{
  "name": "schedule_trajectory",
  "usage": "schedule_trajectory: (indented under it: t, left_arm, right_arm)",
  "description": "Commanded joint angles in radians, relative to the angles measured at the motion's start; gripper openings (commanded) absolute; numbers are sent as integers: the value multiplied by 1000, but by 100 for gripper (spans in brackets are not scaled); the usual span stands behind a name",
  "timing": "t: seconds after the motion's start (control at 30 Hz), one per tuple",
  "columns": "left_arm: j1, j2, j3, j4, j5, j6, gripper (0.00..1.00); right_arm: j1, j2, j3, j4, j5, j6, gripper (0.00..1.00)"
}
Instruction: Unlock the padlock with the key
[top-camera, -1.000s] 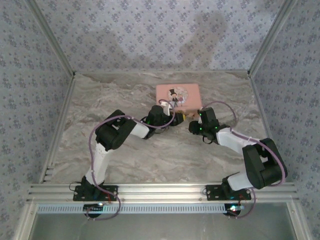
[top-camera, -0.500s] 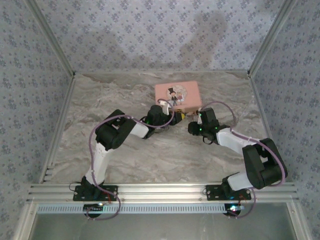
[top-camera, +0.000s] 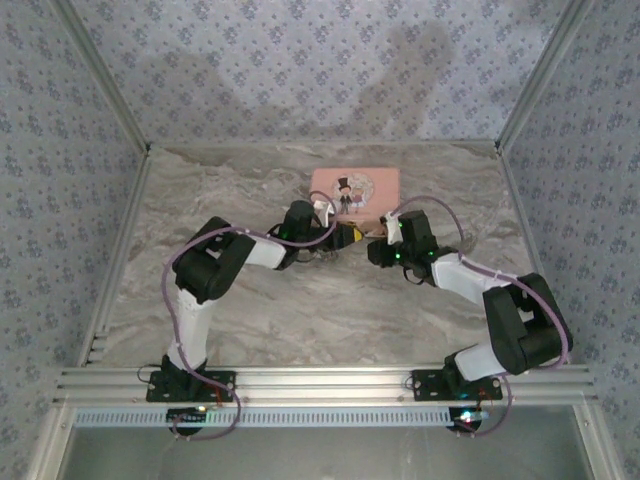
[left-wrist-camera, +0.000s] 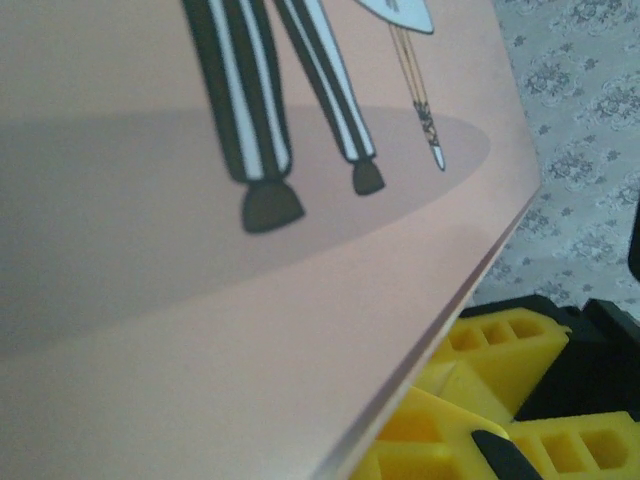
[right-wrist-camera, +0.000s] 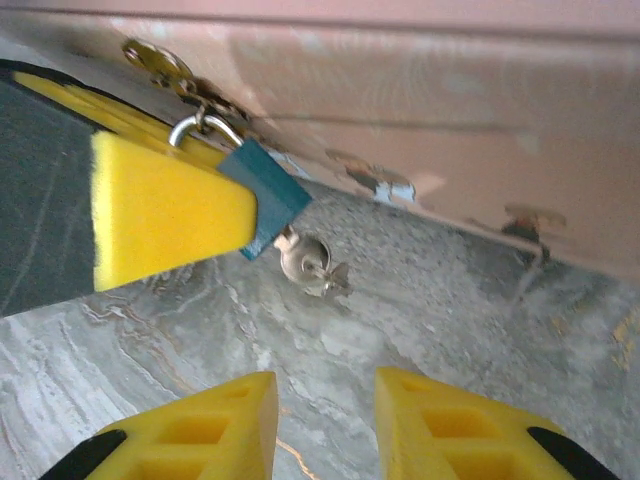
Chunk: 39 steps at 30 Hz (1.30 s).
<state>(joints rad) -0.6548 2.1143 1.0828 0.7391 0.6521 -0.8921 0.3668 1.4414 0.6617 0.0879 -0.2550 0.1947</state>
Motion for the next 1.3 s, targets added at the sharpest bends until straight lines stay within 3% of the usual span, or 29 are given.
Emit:
schedule_trajectory:
  t: [0.0, 0.37, 1.0, 1.2, 1.27]
  left_arm:
    - [12, -31, -15, -209, 126, -98, 0]
    - [27, -60, 17, -305, 202, -122, 0]
    - [50, -87, 35, -360, 259, -134, 0]
    - [49, -88, 32, -362, 267, -134, 0]
    - [52, -89, 32, -365, 270, -131, 0]
  right_arm:
    - [6, -12, -6, 47, -44, -64, 33]
    - [87, 12, 59, 2, 50, -132, 39]
    - [126, 98, 133, -63, 131, -202, 38]
    - [141, 127, 161, -75, 143, -213, 29]
    - [141, 136, 175, -87, 130, -223, 15]
